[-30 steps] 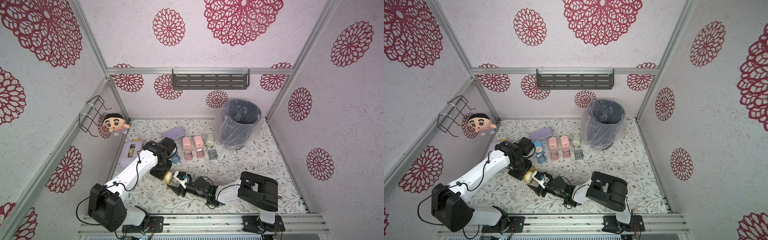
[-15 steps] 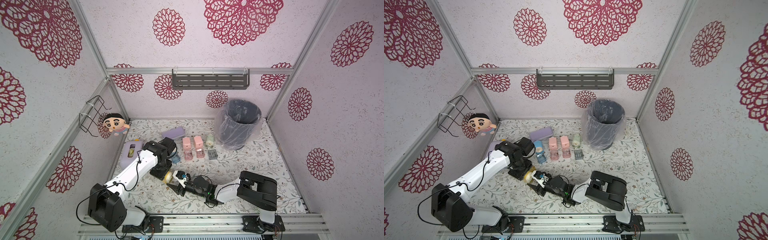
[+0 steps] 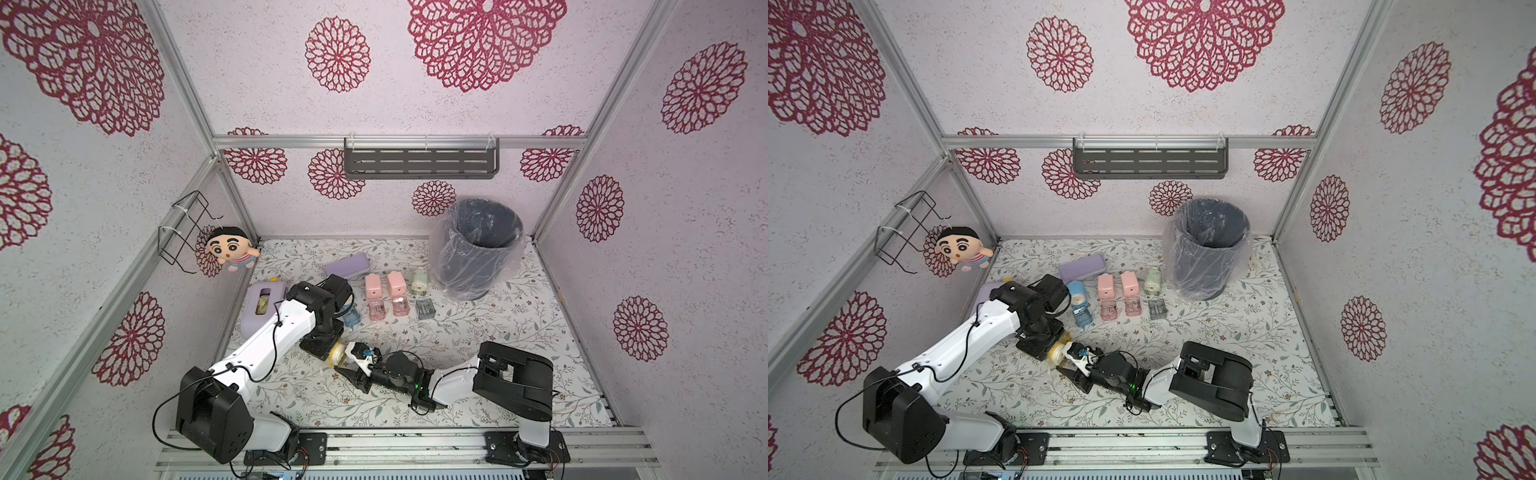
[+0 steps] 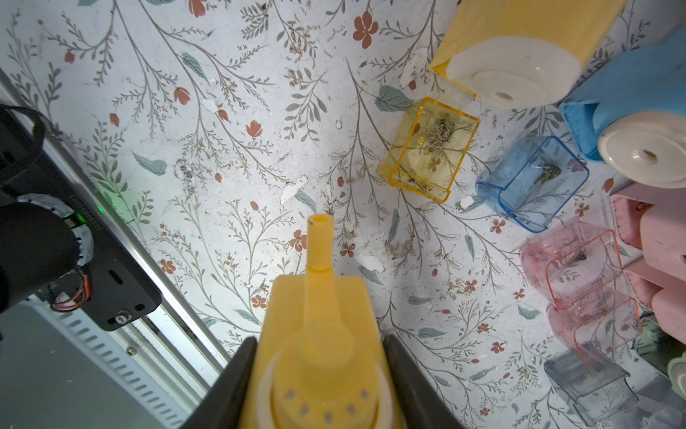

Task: Take out the pencil sharpener tray and clean the shavings
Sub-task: Open the container of the pencil sharpener.

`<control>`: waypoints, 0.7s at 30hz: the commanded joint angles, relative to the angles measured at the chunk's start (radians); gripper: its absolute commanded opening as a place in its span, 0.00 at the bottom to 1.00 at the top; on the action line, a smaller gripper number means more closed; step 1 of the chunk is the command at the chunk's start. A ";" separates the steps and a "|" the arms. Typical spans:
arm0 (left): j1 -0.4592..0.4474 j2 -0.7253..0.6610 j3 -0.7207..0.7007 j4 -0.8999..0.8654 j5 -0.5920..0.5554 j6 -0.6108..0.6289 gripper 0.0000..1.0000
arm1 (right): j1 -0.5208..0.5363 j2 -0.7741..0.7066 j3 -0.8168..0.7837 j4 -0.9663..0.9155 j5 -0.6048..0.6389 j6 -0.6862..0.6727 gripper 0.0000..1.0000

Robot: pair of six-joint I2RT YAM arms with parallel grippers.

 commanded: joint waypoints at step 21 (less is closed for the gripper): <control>-0.001 0.021 0.029 -0.007 -0.046 0.005 0.26 | -0.010 -0.043 -0.047 0.048 -0.011 -0.033 0.44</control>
